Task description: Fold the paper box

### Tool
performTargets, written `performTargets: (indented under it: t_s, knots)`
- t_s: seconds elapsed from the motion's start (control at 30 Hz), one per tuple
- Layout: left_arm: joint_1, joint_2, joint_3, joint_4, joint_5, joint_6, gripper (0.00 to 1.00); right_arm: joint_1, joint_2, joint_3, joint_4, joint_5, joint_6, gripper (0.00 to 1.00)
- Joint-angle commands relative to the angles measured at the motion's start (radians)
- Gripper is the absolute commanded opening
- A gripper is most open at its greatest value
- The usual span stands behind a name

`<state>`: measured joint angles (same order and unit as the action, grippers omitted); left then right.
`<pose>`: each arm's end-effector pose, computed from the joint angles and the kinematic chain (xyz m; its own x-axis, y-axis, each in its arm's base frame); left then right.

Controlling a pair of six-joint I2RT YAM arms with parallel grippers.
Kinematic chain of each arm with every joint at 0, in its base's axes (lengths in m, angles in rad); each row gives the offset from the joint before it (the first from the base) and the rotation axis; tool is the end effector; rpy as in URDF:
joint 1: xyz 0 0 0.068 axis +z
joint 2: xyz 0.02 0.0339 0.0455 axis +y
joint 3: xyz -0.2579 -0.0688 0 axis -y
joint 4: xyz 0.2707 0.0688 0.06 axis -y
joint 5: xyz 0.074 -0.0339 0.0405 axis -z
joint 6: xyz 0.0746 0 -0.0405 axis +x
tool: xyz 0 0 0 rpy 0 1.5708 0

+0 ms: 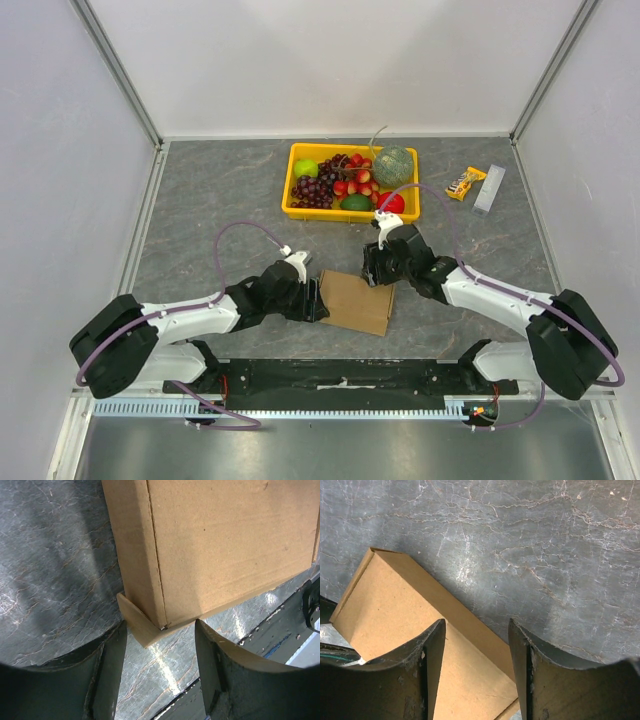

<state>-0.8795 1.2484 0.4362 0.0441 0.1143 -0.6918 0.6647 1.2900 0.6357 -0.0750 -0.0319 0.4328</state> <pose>0.1685 -0.2170 0.1000 -0.8627 0.0485 -0.5033 0.3471 0.7806 -0.5198 0.2430 0.1935 0.1452 -0.7425 -0.0493 -0.6680 -0.3567 0.8732 0.3320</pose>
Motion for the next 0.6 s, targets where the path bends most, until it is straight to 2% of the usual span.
performTargets:
  t_s: [0.0,0.57]
  knots:
    - [-0.003,0.008,0.022,0.028,-0.015,-0.012,0.62,-0.008,-0.005,-0.011,-0.008,-0.036,-0.032,0.61]
    - [-0.003,0.048,0.032,0.08,0.03,-0.006,0.6,-0.01,0.038,-0.03,0.004,-0.066,-0.043,0.57]
